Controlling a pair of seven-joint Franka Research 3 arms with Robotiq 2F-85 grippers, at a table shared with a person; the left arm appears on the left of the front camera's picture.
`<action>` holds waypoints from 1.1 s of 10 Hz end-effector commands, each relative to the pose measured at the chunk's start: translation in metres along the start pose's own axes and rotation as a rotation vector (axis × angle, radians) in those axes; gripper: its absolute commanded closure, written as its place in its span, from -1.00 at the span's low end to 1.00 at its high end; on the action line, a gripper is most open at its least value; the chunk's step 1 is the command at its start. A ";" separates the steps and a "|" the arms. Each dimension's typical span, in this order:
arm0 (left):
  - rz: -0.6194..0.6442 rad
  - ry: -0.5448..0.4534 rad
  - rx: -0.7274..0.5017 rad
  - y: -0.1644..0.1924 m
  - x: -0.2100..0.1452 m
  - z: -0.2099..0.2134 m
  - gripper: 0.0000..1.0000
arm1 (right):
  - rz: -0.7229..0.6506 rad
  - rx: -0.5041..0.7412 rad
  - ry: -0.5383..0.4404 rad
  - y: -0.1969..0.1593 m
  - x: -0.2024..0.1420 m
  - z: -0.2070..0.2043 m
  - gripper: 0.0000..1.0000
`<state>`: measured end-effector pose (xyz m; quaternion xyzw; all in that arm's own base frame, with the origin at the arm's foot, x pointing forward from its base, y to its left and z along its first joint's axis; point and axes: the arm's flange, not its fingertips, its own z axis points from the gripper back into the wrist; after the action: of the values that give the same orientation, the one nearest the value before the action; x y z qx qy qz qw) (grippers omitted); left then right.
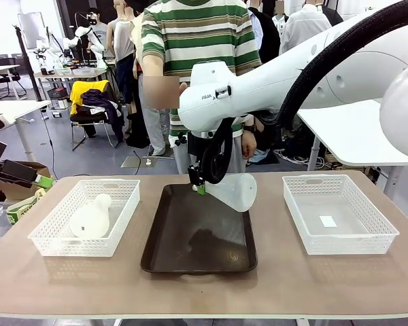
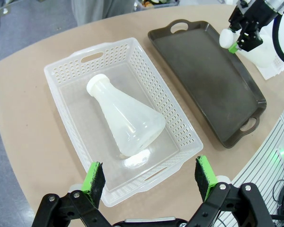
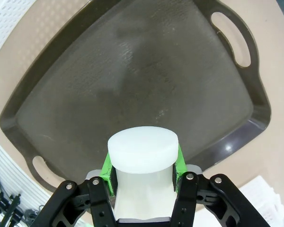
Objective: Prepare the laboratory tools.
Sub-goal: While moving the picked Big flask to the Handle tray indicated by the person, stop as directed by the person, then place the picked Big flask upright in the Handle tray as instructed by the person.
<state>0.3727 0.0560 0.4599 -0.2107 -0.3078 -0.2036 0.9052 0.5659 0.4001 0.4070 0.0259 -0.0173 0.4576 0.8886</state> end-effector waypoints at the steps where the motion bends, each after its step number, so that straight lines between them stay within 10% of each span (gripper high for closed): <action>1: -0.008 -0.011 -0.021 0.003 -0.001 -0.002 -1.00 | 0.000 -0.001 0.000 0.000 -0.002 -0.001 1.00; 11: -0.008 -0.011 -0.021 0.003 -0.001 -0.002 -1.00 | 0.000 -0.001 0.000 0.000 -0.002 -0.001 1.00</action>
<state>0.3727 0.0560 0.4599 -0.2108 -0.3077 -0.2035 0.9052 0.5659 0.4001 0.4070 0.0259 -0.0173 0.4576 0.8886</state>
